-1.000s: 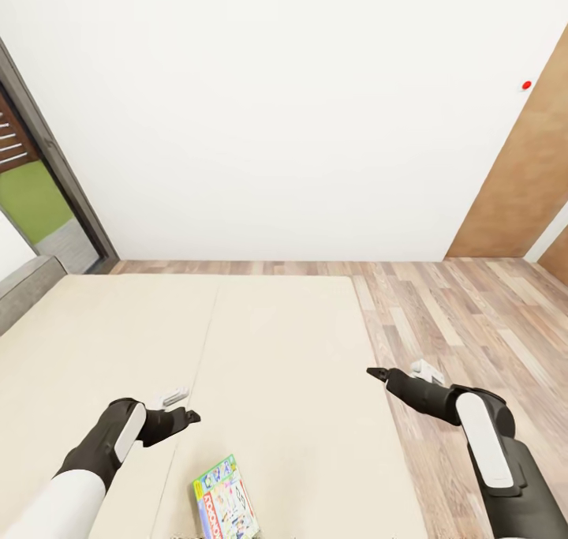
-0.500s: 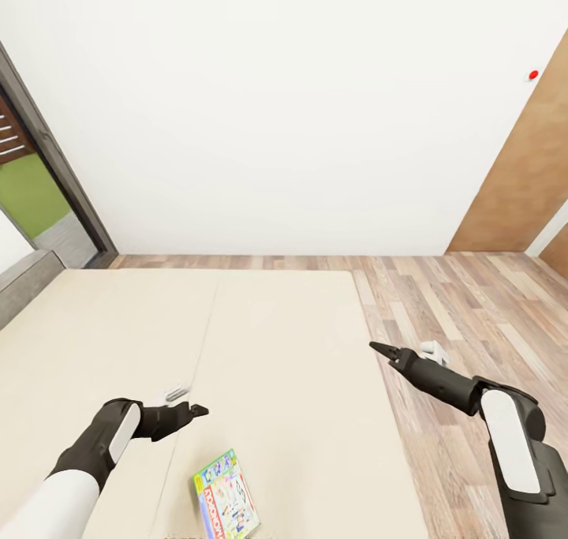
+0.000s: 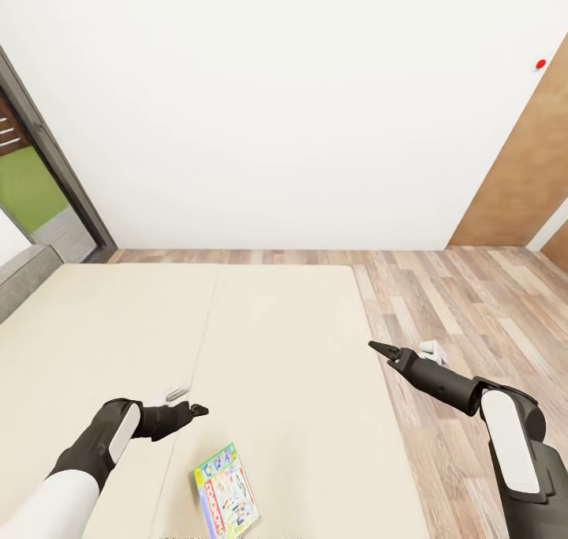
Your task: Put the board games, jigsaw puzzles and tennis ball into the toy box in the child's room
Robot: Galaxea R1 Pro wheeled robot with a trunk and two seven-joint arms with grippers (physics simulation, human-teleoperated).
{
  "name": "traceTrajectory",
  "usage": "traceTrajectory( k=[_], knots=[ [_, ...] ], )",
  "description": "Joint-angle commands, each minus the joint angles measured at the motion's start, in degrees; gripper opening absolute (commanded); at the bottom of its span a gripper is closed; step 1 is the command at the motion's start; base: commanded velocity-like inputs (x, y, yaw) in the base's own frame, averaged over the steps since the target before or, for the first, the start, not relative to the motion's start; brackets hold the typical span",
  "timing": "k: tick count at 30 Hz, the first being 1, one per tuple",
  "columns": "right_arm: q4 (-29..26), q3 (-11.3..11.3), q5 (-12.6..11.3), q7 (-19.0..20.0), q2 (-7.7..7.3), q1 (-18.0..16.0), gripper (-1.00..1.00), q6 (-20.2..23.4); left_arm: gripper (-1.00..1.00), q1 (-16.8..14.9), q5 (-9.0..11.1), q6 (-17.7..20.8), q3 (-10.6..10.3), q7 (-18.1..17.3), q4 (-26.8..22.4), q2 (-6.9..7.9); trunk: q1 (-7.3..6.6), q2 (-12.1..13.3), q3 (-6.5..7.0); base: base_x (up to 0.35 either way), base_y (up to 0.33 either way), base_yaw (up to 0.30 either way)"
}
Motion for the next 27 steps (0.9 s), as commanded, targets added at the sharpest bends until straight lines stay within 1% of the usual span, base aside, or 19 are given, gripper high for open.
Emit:
traceTrajectory(
  k=[1,27],
  knots=[
    [0.0,-0.1,0.5,0.6,0.01,-0.1,1.00,0.3,1.00,0.0,-0.1,0.4,0.2,-0.3,0.0,0.00,0.03,-0.1,-0.20,0.000,0.000,0.000],
    [0.1,-0.1,0.4,0.6,0.01,-0.1,1.00,0.3,1.00,0.0,-0.2,0.0,0.1,-0.6,0.0,0.05,0.03,-0.1,-2.65,0.000,0.000,0.000]
  ],
)
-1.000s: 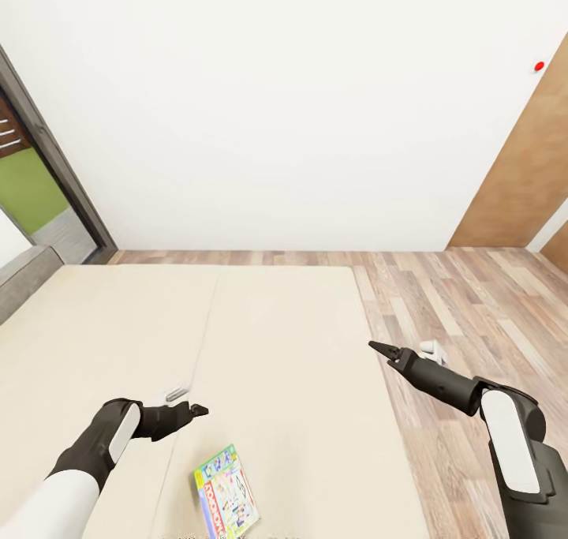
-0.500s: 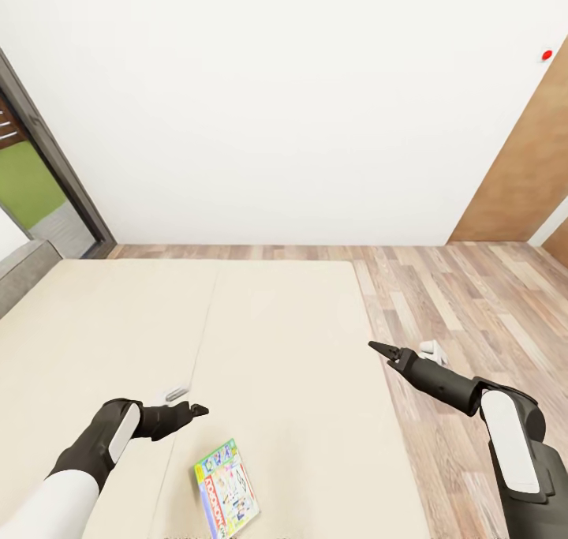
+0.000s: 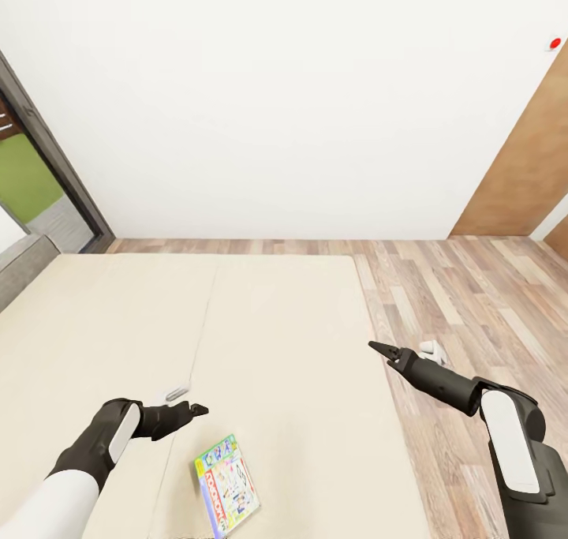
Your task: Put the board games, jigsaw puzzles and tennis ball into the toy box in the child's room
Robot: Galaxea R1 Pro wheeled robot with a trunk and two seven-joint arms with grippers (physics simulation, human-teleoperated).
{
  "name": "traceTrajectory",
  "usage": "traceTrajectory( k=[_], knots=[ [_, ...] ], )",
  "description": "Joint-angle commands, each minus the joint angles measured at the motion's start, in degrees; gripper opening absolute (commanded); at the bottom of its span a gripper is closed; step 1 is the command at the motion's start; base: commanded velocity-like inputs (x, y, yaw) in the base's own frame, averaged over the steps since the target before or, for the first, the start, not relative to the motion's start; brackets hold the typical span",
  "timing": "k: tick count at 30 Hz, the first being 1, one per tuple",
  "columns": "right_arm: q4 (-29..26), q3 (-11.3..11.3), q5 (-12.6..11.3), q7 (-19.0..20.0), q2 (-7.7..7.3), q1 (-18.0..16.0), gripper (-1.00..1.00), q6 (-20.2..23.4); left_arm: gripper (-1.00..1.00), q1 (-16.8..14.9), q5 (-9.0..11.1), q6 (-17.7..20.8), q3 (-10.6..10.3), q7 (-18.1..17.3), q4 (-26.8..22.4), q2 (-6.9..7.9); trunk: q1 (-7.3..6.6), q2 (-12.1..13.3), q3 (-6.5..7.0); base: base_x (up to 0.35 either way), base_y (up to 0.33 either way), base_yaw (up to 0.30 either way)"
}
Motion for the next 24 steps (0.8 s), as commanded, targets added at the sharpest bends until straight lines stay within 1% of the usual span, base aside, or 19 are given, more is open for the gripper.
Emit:
traceTrajectory(
  k=[1,24],
  knots=[
    [0.0,-0.1,0.5,0.6,0.01,-0.1,1.00,0.3,1.00,0.0,-0.1,0.3,0.2,-0.2,0.0,-0.03,0.03,-0.1,-0.19,0.000,0.000,0.000],
    [0.0,-0.2,0.5,0.6,0.01,-0.1,1.00,0.3,1.00,0.0,-0.1,0.2,0.2,-0.3,0.0,0.03,0.03,-0.1,-2.36,0.000,0.000,0.000]
  ],
)
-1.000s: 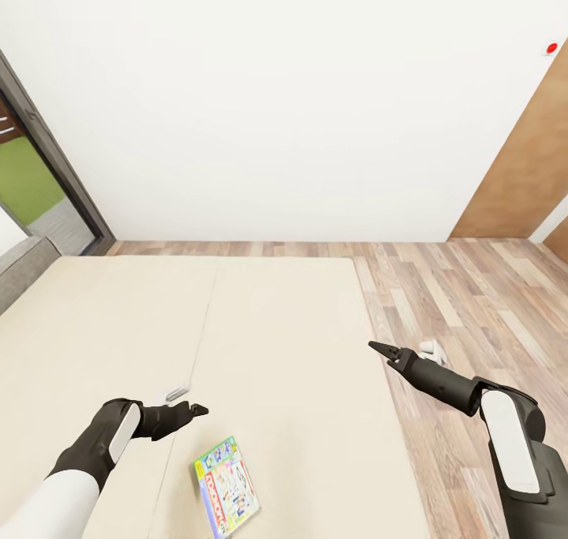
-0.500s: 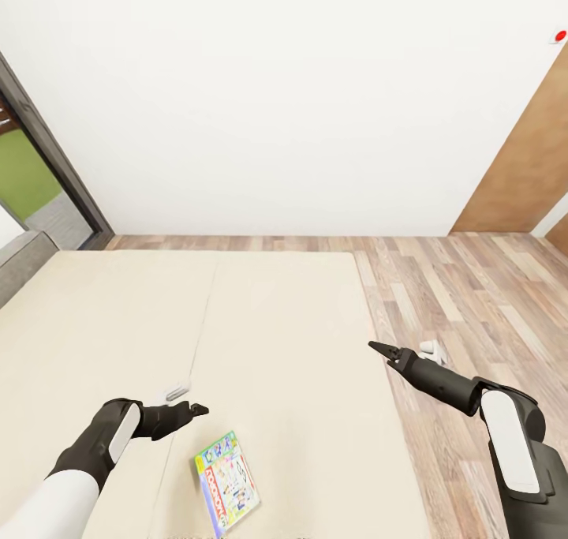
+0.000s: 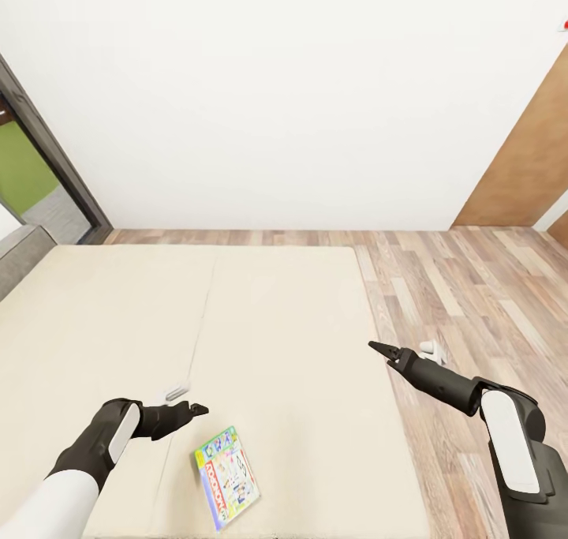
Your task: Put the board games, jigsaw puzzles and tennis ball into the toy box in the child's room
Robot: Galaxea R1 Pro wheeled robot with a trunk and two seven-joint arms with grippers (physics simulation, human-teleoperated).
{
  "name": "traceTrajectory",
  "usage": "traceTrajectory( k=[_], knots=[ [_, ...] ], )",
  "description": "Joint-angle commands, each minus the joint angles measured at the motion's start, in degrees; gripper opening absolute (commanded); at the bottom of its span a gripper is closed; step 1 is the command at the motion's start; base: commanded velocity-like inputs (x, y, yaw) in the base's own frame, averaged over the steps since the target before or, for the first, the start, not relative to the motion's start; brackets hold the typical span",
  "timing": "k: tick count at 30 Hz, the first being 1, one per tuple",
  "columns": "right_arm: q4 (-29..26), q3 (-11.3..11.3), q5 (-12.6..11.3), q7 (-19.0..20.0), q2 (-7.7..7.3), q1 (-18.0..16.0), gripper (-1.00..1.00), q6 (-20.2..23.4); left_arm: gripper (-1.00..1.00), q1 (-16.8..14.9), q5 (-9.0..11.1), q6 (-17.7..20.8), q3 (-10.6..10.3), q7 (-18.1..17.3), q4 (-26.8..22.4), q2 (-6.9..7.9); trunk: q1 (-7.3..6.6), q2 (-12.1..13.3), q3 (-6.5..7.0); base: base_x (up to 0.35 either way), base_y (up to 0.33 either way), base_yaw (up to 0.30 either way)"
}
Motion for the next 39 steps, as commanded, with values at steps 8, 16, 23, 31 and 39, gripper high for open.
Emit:
traceTrajectory(
  k=[8,16,23,31,39],
  knots=[
    [-0.1,-0.1,0.5,0.6,0.01,-0.1,1.00,0.3,1.00,0.0,0.0,0.3,0.2,-0.2,0.0,1.39,0.03,-0.1,-0.85,0.000,0.000,0.000],
    [-0.1,-0.1,0.5,0.6,0.01,-0.1,1.00,0.3,1.00,0.0,0.0,0.2,0.2,-0.2,0.0,2.18,0.03,-0.1,-1.60,0.000,0.000,0.000],
    [-0.1,-0.1,0.5,0.6,0.01,-0.1,1.00,0.3,1.00,0.0,0.0,-1.7,0.0,-0.2,0.0,1.85,0.03,-0.1,-2.26,0.000,0.000,0.000],
    [-0.1,-0.1,0.5,0.6,0.02,-0.1,1.00,0.3,1.00,0.0,0.0,-2.4,-0.6,-0.2,0.0,1.68,0.03,-0.1,-3.02,0.000,0.000,0.000],
    [-0.1,-0.1,0.5,0.6,0.03,-0.1,1.00,0.3,1.00,0.0,0.0,-2.5,-0.7,-0.2,0.1,1.64,0.03,-0.1,-3.77,0.000,0.000,0.000]
  ],
)
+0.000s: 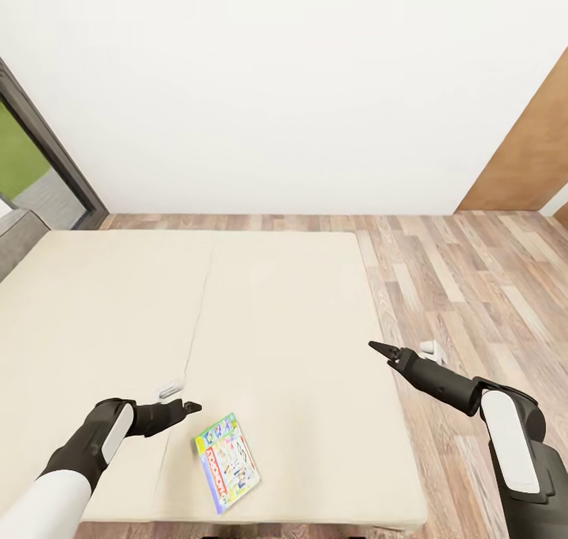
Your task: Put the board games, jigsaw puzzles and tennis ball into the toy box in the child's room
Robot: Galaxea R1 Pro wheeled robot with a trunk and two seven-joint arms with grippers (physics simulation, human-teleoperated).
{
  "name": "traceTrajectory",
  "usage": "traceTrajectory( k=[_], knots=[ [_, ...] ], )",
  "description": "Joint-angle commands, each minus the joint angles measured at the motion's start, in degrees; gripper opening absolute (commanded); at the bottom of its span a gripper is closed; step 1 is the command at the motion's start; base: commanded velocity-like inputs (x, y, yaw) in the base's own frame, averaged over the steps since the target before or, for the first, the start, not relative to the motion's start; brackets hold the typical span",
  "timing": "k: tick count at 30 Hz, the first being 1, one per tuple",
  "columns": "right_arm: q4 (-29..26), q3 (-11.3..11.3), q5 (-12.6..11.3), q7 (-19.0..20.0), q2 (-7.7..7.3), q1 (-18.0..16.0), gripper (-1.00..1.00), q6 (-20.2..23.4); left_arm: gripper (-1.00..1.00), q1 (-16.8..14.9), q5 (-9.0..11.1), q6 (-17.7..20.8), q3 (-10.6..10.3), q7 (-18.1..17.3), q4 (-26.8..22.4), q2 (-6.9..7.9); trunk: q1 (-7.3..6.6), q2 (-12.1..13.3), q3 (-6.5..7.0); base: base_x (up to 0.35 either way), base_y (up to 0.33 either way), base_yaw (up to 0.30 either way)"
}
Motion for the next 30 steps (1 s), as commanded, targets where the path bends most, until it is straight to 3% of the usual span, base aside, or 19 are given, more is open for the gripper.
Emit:
traceTrajectory(
  k=[1,22,30],
  knots=[
    [0.0,-0.1,0.5,0.6,0.01,0.0,1.00,0.3,1.00,0.0,0.0,0.4,0.2,-0.2,0.0,-0.01,0.03,-0.1,-0.18,0.000,0.000,0.000],
    [0.0,-0.1,0.6,0.6,0.06,0.0,1.00,0.3,1.00,0.0,0.2,0.4,0.4,-0.9,-0.6,0.29,0.03,-0.1,-2.16,0.000,0.000,0.000],
    [-0.1,-0.1,0.6,0.5,0.12,0.0,1.00,0.3,1.00,0.0,0.1,1.0,0.3,-2.1,-7.9,0.04,0.03,-0.1,-2.92,0.000,0.000,0.000]
  ],
)
